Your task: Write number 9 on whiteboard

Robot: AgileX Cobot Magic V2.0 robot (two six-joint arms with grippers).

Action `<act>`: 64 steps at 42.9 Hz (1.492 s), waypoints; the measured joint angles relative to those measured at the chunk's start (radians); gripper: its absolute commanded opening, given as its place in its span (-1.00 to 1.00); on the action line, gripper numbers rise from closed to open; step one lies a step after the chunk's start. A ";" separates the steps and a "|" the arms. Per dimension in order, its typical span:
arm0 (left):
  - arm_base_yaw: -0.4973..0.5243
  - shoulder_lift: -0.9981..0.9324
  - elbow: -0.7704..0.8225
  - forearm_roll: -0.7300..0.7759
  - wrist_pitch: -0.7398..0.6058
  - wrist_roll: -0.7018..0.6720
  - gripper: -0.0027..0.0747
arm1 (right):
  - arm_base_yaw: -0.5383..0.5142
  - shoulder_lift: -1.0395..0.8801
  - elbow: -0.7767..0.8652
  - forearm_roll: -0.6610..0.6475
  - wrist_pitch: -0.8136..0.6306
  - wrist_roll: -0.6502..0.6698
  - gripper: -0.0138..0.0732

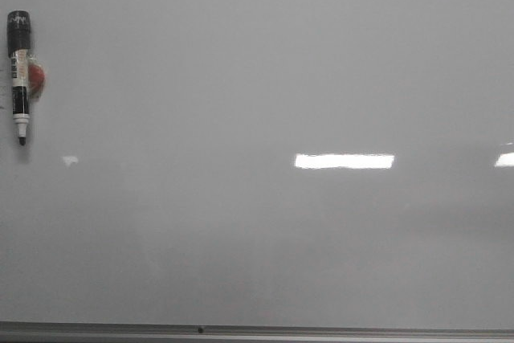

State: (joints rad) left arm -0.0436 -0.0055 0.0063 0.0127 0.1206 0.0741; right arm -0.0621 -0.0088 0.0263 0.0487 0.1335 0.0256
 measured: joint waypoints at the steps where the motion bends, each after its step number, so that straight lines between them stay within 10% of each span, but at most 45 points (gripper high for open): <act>1: 0.000 0.000 0.000 -0.005 -0.008 0.000 -0.98 | 0.000 0.000 0.000 0.000 -0.009 0.000 -0.93; 10: 0.000 0.000 -0.028 -0.072 -0.106 0.000 -0.98 | 0.000 0.000 -0.034 0.000 -0.004 0.000 -0.93; 32: 0.000 0.321 -0.416 -0.080 0.226 0.029 -0.95 | 0.000 0.259 -0.481 0.019 0.324 0.000 -0.82; 46: 0.000 0.342 -0.416 -0.098 0.238 0.029 0.50 | 0.000 0.280 -0.481 0.027 0.339 0.000 0.50; 64: -0.110 0.610 -0.419 -0.292 0.180 0.117 0.53 | 0.000 0.280 -0.481 0.033 0.339 0.000 0.52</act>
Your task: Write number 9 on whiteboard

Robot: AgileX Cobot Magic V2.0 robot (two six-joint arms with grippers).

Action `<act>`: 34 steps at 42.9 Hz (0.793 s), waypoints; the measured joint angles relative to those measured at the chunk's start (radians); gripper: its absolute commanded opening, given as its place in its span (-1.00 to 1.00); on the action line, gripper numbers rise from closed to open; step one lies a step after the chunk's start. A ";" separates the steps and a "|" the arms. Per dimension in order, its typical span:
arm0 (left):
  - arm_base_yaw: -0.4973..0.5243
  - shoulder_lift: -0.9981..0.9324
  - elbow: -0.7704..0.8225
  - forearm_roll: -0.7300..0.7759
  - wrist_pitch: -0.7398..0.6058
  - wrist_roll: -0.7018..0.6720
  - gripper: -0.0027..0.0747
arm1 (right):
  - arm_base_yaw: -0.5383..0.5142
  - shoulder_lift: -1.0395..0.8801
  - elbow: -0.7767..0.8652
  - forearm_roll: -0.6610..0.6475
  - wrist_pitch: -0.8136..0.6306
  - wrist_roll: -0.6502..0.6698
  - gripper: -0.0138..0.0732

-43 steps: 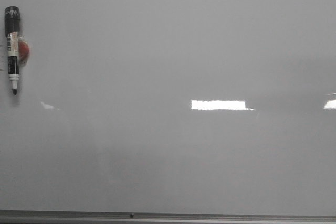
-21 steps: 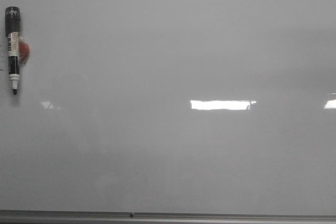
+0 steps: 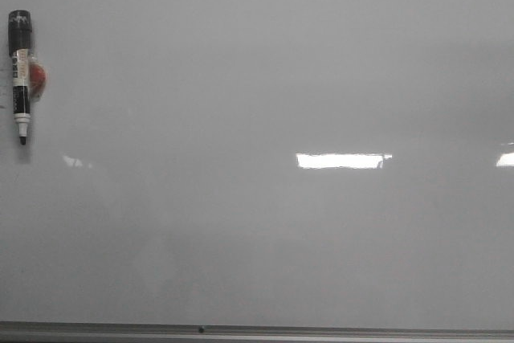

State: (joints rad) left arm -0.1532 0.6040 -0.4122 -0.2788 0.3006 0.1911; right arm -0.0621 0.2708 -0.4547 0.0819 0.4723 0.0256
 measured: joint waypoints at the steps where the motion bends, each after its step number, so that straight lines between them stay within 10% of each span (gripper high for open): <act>1: -0.011 0.032 0.000 -0.002 -0.014 0.002 0.53 | 0.000 0.000 0.000 0.000 0.000 0.000 0.52; 34: -0.049 0.882 -0.312 -0.058 -0.332 0.013 0.34 | 0.000 0.000 0.000 0.000 -0.002 0.000 0.52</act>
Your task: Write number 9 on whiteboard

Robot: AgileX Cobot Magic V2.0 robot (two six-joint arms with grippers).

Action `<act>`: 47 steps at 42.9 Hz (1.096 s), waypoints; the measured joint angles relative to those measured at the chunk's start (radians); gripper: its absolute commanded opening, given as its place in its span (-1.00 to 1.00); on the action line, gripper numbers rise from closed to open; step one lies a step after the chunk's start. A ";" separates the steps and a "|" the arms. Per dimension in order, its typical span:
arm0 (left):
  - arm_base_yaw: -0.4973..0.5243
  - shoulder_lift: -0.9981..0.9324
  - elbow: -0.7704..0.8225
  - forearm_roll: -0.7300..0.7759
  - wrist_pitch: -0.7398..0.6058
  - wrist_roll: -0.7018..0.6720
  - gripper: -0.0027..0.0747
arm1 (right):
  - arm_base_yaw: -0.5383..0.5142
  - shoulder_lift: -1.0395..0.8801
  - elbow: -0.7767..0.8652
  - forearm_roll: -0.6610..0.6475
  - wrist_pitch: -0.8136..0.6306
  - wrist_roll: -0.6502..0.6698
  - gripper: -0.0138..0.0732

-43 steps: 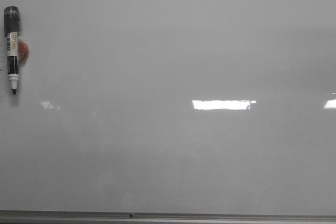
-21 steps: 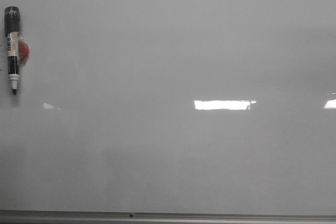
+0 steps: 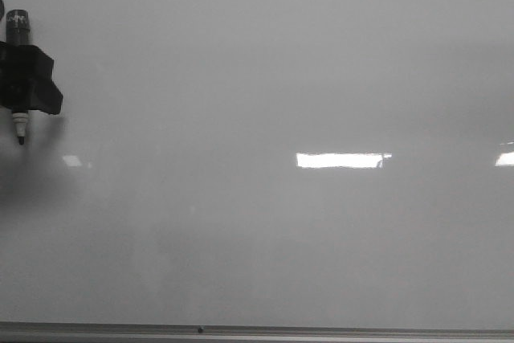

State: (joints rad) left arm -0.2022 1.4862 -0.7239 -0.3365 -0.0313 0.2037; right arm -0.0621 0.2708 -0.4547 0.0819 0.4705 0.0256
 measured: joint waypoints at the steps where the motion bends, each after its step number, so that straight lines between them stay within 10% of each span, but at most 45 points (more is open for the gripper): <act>1: 0.000 0.006 -0.005 0.000 -0.006 0.000 0.27 | 0.000 0.000 0.000 0.000 0.000 0.000 0.52; 19: 0.000 0.058 -0.016 -0.004 -0.080 0.000 -0.84 | 0.000 0.000 0.000 0.000 0.000 0.000 0.52; 28: 0.000 0.031 -0.016 -0.004 -0.040 0.002 -0.98 | 0.000 0.000 0.000 0.000 0.000 0.000 0.52; 47: -0.116 -0.088 -0.294 -0.009 0.856 0.167 -0.98 | 0.000 0.181 -0.157 0.126 0.178 -0.179 0.52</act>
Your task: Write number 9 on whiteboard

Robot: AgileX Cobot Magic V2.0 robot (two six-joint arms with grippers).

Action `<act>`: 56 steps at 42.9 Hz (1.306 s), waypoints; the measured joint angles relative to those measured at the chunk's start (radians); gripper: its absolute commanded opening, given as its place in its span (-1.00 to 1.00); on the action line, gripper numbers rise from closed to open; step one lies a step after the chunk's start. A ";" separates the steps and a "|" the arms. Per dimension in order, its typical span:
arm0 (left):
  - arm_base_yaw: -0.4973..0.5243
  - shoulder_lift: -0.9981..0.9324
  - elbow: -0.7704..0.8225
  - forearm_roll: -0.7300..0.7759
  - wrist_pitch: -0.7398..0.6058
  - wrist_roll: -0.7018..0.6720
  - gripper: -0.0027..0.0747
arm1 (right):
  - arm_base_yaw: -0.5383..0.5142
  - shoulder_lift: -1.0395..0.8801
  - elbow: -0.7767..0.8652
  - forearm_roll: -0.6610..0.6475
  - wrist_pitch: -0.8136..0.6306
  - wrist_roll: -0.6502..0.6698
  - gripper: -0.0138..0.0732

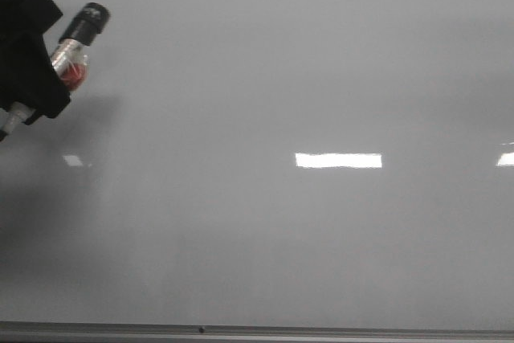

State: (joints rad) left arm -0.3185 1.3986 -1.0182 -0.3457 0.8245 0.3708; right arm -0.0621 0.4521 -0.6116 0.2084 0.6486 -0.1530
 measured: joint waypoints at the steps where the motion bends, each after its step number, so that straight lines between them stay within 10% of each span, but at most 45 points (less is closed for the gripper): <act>1: -0.014 0.000 -0.012 -0.004 0.031 0.017 -0.98 | 0.000 0.019 -0.013 0.022 0.015 -0.016 0.52; 27: -0.224 0.000 -0.087 -0.303 0.391 0.533 -0.98 | 0.229 0.681 -0.432 0.707 0.556 -0.677 0.52; 47: -0.224 0.000 -0.088 -0.327 0.391 0.566 -0.98 | 0.480 1.045 -0.607 0.768 0.565 -0.745 0.50; 56: -0.224 0.000 -0.088 -0.327 0.387 0.568 -0.98 | 0.495 1.076 -0.607 0.778 0.565 -0.747 0.09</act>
State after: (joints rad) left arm -0.5423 1.3986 -1.1063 -0.6726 1.2115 0.9386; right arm 0.4333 1.5284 -1.2187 0.9865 1.2139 -0.8997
